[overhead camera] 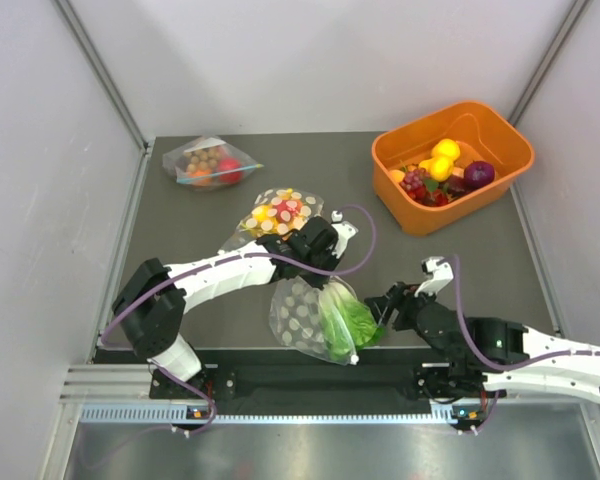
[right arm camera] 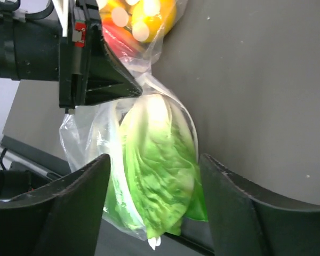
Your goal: Open the zip-top bag and remove the fake food
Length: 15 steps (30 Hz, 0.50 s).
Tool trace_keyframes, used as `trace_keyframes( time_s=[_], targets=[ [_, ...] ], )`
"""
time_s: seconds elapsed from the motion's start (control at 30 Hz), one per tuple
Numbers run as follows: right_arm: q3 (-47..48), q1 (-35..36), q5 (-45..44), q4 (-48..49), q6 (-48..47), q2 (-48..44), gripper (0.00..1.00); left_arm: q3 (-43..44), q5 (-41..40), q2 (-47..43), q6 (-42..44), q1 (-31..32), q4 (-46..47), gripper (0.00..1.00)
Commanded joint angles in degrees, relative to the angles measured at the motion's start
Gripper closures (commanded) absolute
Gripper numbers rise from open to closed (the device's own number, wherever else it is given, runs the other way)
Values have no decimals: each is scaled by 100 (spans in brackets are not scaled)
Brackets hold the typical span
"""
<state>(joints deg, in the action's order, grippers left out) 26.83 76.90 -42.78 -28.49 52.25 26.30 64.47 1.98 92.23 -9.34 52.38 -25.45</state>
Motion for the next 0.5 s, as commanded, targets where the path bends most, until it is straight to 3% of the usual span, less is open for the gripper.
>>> trace_keyframes(
  time_s=[0.0,0.2,0.47],
  targets=[
    [-46,97,68,747,-303,251,31,-22,-57,-161,-41,27,154,100],
    [164,-26,130,1697,-540,1349,27,-31,-22,-240,-33,27,155,100],
    [323,-826,1096,2725,-839,2782,35,-13,-39,-293,-6,44,137,100]
  ],
)
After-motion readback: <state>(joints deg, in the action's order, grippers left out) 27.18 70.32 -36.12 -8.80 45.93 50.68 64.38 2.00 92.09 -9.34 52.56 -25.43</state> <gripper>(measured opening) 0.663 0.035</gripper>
